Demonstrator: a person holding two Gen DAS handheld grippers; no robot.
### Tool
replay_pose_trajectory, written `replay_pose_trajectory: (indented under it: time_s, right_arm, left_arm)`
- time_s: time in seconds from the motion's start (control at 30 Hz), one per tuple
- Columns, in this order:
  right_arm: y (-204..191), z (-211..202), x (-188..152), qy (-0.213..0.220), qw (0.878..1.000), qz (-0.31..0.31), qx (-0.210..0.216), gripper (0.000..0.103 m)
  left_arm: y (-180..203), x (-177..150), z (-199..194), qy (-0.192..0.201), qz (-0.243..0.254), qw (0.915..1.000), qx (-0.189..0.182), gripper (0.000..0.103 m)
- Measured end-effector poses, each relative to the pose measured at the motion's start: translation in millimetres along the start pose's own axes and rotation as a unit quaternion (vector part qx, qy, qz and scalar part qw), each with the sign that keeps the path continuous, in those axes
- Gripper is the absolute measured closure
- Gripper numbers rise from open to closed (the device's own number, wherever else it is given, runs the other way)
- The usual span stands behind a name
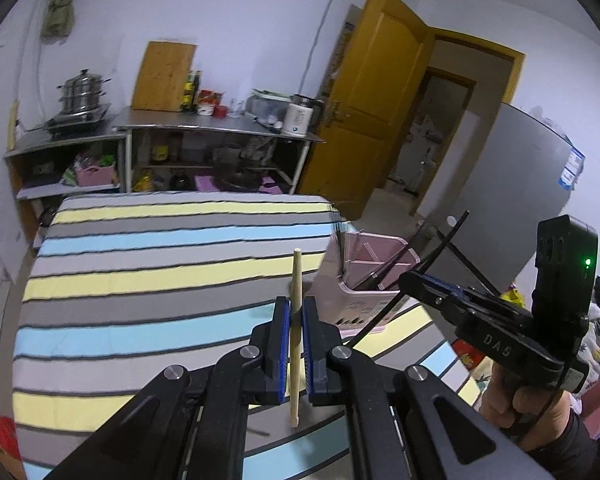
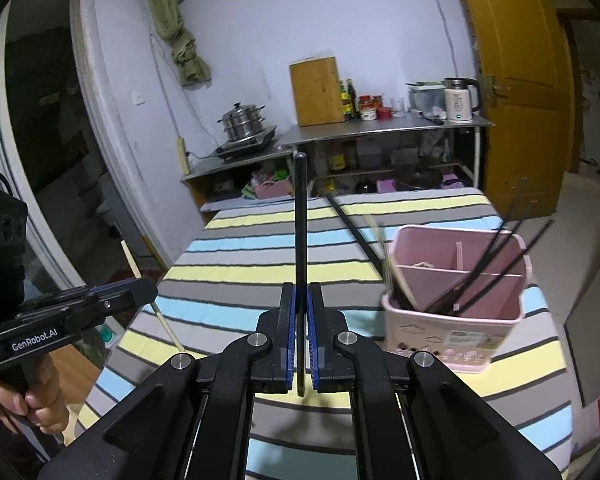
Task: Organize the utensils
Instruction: 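Lift both chopsticks upright and carry them to the pink holder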
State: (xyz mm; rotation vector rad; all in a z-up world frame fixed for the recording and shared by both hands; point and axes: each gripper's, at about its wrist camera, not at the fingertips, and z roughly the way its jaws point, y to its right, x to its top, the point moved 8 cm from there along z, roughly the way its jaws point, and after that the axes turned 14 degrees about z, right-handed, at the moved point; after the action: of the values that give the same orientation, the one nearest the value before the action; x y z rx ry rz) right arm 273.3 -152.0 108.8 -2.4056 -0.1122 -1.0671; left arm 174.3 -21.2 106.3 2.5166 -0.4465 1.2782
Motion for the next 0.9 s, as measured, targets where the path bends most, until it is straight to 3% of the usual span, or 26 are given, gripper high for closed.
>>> replay_pose_trajectory:
  time_s: [0.47,0.9]
  right_arm:
    - [63,-42,54,0.065,0.996,0.036,-0.047,0.098]
    - [85,-46,97,0.107,0.991,0.053,-0.057,0.098]
  left_arm:
    - [63,79,57,0.021,0.054,0.9974,-0.043,0.097]
    - [63,136,103,0.052,0.054,0.9968,-0.03,0.097]
